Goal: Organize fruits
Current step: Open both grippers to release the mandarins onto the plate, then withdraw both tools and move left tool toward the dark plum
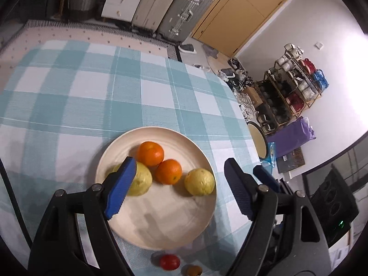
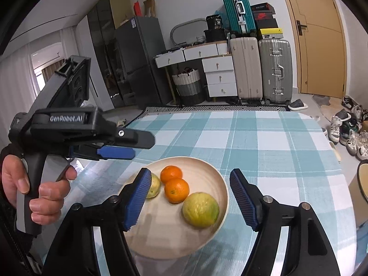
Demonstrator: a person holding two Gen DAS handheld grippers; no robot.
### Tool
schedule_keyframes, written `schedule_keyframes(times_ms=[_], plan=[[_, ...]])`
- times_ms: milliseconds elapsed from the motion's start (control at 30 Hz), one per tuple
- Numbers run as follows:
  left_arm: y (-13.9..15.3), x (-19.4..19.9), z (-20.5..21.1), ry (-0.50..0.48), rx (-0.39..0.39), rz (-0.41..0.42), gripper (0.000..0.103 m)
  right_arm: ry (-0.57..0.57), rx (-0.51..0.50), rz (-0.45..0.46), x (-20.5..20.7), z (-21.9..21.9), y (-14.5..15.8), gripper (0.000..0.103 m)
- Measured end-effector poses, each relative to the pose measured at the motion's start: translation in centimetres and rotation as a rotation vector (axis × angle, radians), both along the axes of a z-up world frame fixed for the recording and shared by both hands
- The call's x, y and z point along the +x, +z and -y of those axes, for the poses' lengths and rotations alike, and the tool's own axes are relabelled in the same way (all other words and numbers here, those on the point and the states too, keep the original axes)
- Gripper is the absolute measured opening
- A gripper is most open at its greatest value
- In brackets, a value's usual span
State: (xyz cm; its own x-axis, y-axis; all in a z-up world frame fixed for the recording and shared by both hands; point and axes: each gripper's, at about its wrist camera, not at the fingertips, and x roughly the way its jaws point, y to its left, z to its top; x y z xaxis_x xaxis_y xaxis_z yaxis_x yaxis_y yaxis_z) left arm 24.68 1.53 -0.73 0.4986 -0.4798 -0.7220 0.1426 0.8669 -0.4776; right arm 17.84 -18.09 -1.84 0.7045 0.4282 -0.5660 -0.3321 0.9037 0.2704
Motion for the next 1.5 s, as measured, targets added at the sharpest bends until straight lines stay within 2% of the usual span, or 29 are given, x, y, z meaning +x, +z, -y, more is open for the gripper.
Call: schedule_keyframes(times_ms=[67, 133, 267, 333, 667, 833, 900, 1100, 1333, 1500], plan=[[0.8, -1.4, -0.1, 0.006, 0.028, 0.03, 0.077, -0.005, 0.006, 0.009, -1.0, 0.1, 0.4, 0.073], [1.7, -2.8, -0.1, 0.008, 0.058, 0.065, 0.078, -0.01, 0.008, 0.015, -1.8, 0.2, 0.7, 0.081], [3.5, -6.1, -0.3, 0.019, 0.102, 0.139, 0.081, -0.021, 0.007, 0.029, -3.4, 0.3, 1.4, 0.082], [4.1, -7.5, -0.3, 0.018, 0.115, 0.162, 0.081, -0.029, 0.014, 0.035, -4.1, 0.4, 1.7, 0.087], [5.0, -13.7, -0.9, 0.075, 0.202, 0.225, 0.085, -0.055, 0.032, 0.051, -7.4, 0.9, 2.5, 0.095], [4.4, -15.9, -1.2, 0.074, 0.214, 0.222, 0.094, -0.047, 0.022, 0.054, -8.9, 0.5, 2.6, 0.1], [4.2, -16.6, -1.4, 0.083, 0.218, 0.228, 0.102, -0.042, 0.02, 0.051, -9.5, 0.4, 2.6, 0.101], [3.0, -19.0, -1.5, 0.084, 0.259, 0.241, 0.102, -0.047, 0.004, 0.045, -11.0, 0.3, 2.4, 0.103], [0.2, -20.9, -2.0, 0.066, 0.277, 0.21, 0.102, -0.037, -0.017, 0.039, -12.2, -0.1, 2.1, 0.103], [-2.5, -21.7, -2.0, 0.023, 0.29, 0.15, 0.102, -0.03, -0.039, 0.035, -13.1, -0.5, 1.8, 0.103]])
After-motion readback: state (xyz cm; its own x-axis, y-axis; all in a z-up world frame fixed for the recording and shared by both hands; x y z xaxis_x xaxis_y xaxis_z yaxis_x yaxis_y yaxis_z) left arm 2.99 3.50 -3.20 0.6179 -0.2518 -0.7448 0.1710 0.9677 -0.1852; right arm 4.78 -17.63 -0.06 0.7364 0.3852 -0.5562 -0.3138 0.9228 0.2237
